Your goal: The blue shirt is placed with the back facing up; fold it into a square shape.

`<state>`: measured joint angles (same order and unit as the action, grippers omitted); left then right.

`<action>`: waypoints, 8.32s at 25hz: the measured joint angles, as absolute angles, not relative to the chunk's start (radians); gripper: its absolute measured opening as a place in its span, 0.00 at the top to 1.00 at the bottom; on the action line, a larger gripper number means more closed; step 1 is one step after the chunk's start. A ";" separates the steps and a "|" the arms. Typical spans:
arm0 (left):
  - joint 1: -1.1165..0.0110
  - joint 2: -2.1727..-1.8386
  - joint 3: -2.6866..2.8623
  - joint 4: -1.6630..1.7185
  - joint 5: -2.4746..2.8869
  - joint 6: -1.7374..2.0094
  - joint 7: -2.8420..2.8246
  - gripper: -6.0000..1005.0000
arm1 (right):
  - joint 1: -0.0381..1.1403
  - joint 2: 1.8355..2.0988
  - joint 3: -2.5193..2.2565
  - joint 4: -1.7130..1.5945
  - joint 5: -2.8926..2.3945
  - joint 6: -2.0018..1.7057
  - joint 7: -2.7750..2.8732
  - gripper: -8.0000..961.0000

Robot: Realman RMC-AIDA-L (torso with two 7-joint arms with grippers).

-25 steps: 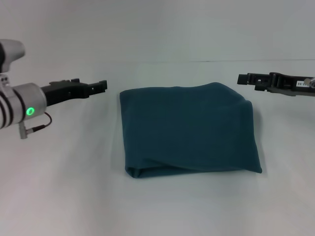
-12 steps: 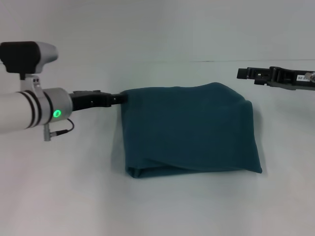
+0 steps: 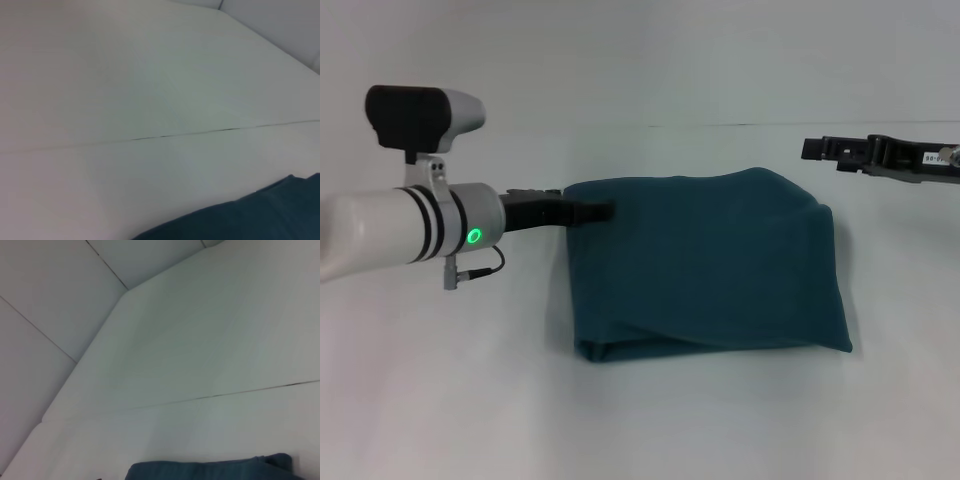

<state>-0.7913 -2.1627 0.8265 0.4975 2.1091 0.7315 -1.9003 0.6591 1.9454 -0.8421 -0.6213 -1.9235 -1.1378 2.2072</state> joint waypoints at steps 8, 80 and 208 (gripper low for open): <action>-0.813 -2.167 0.879 0.461 2.101 0.684 -1.900 0.06 | 0.652 1.956 -0.841 -0.621 -1.924 -1.134 2.196 0.11; -0.836 -2.168 0.913 0.411 2.066 0.567 -1.933 0.46 | 0.649 1.982 -0.834 -0.609 -1.930 -1.084 2.164 0.11; -0.394 -2.165 0.554 0.845 1.988 1.784 -1.504 0.12 | 0.578 2.035 -0.862 -0.644 -1.927 -1.667 1.542 0.11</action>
